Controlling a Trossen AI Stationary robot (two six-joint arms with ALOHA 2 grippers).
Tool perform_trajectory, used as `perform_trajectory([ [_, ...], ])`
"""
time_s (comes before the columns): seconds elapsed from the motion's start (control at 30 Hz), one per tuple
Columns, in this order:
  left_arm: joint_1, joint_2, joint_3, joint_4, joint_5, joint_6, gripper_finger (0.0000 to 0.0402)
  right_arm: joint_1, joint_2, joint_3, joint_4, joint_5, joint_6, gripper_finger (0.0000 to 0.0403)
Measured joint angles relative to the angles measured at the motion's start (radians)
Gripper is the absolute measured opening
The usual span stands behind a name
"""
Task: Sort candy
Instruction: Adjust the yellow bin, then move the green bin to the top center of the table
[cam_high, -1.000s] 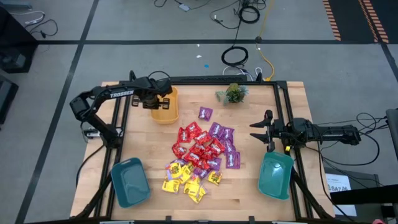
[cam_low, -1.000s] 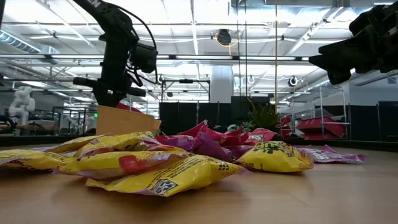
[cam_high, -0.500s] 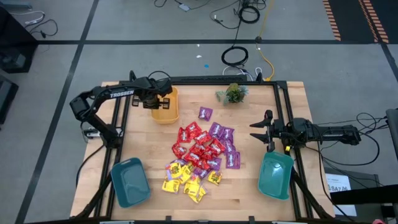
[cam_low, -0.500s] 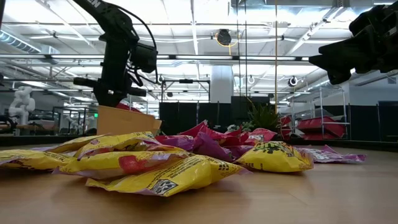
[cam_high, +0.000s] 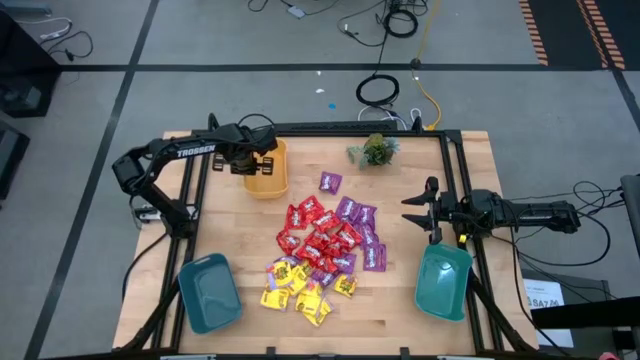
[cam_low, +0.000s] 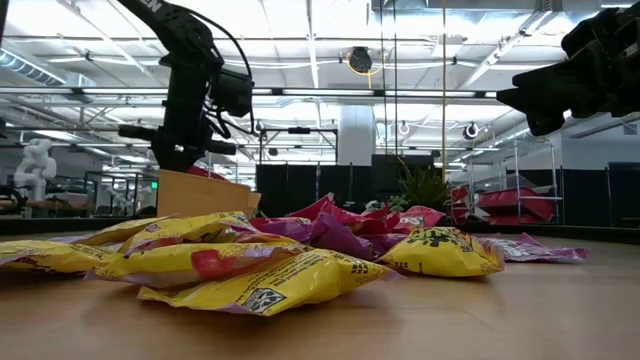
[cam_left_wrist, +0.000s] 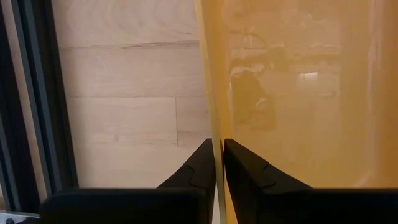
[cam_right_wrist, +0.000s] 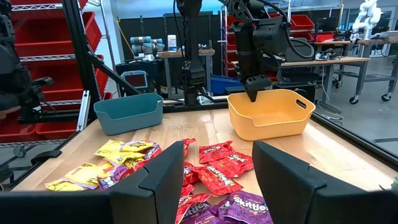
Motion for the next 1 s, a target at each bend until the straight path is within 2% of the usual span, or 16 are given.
perform_trajectory([
  [0.33, -0.015, 0.000, 0.000, 0.026, 0.006, -0.026, 0.0044, 0.000, 0.000, 0.000, 0.000, 0.000, 0.000, 0.0183],
  [0.7, -0.013, 0.000, 0.000, 0.042, 0.022, -0.027, 0.0139, 0.000, 0.000, 0.000, 0.000, 0.000, 0.000, 0.0183],
  [1.0, -0.014, 0.000, 0.038, 0.006, 0.008, 0.031, 0.0148, 0.000, 0.000, 0.000, 0.000, 0.000, 0.000, 0.0183],
])
